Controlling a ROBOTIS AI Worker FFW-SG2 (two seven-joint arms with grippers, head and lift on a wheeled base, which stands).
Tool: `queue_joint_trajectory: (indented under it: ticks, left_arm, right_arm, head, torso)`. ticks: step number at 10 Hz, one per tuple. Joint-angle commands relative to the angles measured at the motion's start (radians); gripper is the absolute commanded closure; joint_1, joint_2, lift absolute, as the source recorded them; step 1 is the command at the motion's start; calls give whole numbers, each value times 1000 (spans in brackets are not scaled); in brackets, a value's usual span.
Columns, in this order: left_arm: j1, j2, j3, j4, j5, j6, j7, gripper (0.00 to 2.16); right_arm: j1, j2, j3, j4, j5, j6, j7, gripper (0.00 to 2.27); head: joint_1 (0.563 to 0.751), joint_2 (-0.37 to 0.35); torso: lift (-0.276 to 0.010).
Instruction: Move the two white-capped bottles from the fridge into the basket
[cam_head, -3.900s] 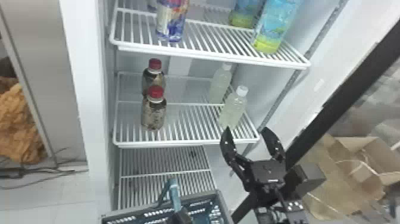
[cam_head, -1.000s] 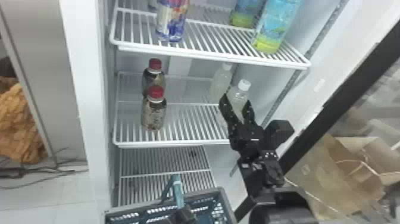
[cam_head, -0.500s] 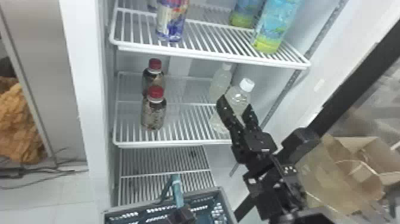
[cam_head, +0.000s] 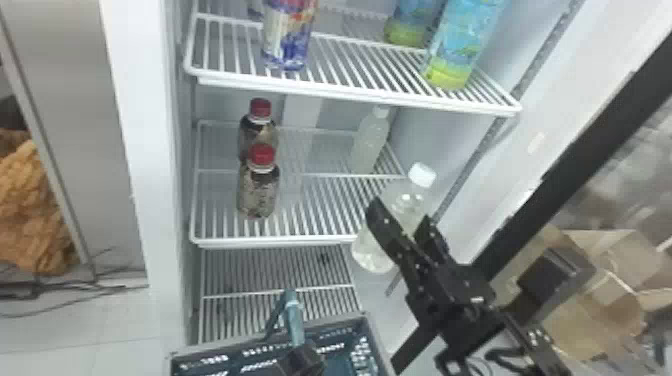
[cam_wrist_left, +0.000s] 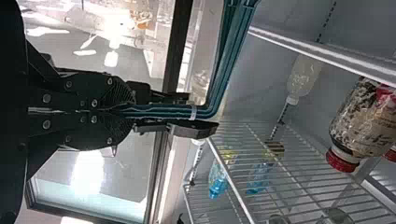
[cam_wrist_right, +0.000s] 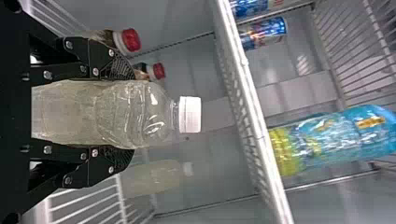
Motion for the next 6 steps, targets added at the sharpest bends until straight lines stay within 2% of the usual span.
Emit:
queue_joint_trajectory:
  ticks: [1,6]
  left_arm:
    - [-2,2,-4,0,0,-1,-1,1119]
    - [0,4,-4,0,0,2,-1,1119]
  right_arm:
    - [62,7,-18,-57,-11,76,4,754]
    - [200,7,-40,-232,-115,437,10,754]
  head:
    - [695,-350]
    - [695,-350]
  torso:
    - [-260]
    - [-260]
